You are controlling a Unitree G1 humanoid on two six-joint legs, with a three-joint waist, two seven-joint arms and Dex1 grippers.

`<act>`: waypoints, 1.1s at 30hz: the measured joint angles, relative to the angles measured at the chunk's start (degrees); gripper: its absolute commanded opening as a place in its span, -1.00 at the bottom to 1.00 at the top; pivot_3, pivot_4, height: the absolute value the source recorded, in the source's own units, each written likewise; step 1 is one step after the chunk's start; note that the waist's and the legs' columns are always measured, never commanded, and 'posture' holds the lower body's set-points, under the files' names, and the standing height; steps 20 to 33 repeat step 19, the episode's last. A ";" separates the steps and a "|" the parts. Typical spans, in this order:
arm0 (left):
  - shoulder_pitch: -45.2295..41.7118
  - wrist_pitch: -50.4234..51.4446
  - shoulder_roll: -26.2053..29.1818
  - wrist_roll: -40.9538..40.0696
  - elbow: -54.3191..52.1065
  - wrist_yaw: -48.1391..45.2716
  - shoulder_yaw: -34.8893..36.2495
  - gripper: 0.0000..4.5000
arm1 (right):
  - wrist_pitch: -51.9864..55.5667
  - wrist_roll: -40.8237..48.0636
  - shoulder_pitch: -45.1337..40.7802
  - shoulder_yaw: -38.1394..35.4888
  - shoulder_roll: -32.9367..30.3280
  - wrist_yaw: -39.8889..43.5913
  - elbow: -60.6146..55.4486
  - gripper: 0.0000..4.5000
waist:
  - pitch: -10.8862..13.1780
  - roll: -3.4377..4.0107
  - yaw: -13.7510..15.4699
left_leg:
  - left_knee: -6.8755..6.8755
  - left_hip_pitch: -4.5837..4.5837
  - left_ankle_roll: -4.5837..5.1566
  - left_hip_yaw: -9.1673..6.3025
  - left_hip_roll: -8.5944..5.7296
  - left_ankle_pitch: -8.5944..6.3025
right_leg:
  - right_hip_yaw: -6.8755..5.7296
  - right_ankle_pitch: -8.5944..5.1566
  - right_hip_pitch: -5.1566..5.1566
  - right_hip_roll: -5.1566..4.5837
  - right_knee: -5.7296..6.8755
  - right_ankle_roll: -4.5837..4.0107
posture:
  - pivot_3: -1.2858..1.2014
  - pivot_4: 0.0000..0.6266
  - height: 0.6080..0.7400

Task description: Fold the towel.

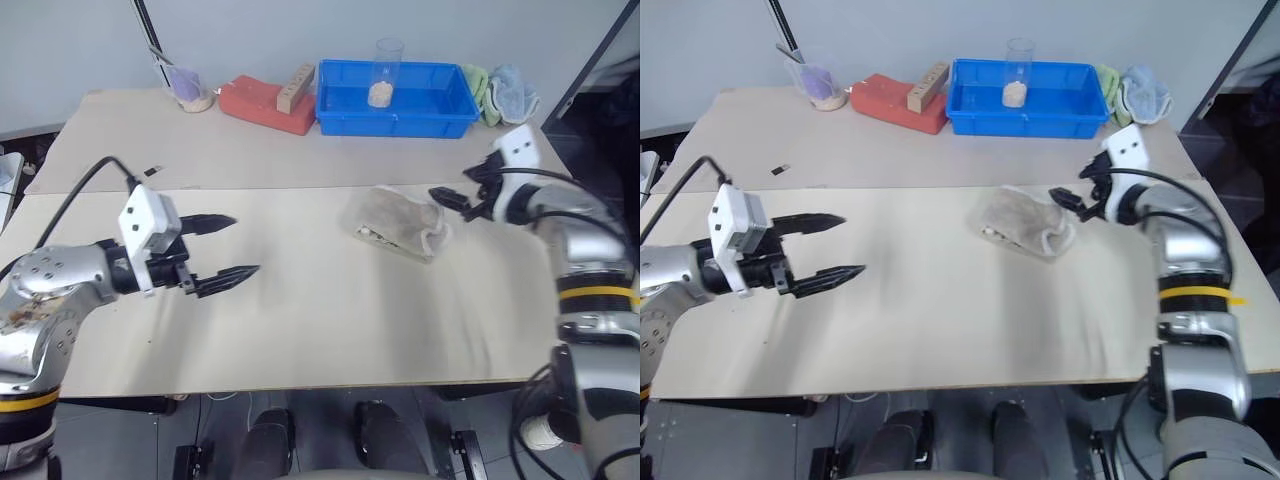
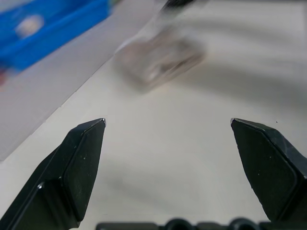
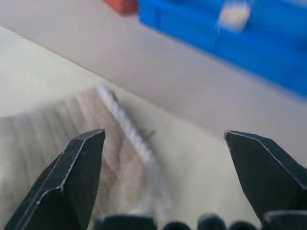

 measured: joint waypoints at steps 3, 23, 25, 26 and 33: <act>6.05 -0.49 1.28 4.84 -1.35 2.95 3.70 1.00 | -2.89 1.28 6.44 1.12 -4.84 8.78 -6.34 0.98 | 0.00 0.00 0.25 | 0.00 0.02 0.00 0.05 0.00 0.00 | 0.02 0.00 0.02 -0.03 -0.04 0.00 | 0.03 -0.52 1.00; 15.02 -2.99 3.85 6.33 1.32 -3.08 14.43 1.00 | -5.28 6.51 20.15 -0.90 -13.04 21.24 -17.45 0.98 | 0.01 0.01 1.26 | 0.02 0.17 0.00 0.26 0.11 -0.01 | 0.05 0.00 0.06 -0.06 -0.01 -0.01 | 0.03 -0.52 1.00; 15.02 -2.99 3.85 6.33 1.32 -3.08 14.43 1.00 | -5.28 6.51 20.15 -0.90 -13.04 21.24 -17.45 0.98 | 0.01 0.01 1.26 | 0.02 0.17 0.00 0.26 0.11 -0.01 | 0.05 0.00 0.06 -0.06 -0.01 -0.01 | 0.03 -0.52 1.00; 15.02 -2.99 3.85 6.33 1.32 -3.08 14.43 1.00 | -5.28 6.51 20.15 -0.90 -13.04 21.24 -17.45 0.98 | 0.01 0.01 1.26 | 0.02 0.17 0.00 0.26 0.11 -0.01 | 0.05 0.00 0.06 -0.06 -0.01 -0.01 | 0.03 -0.52 1.00; 15.02 -2.99 3.85 6.33 1.32 -3.08 14.43 1.00 | -5.28 6.51 20.15 -0.90 -13.04 21.24 -17.45 0.98 | 0.01 0.01 1.26 | 0.02 0.17 0.00 0.26 0.11 -0.01 | 0.05 0.00 0.06 -0.06 -0.01 -0.01 | 0.03 -0.52 1.00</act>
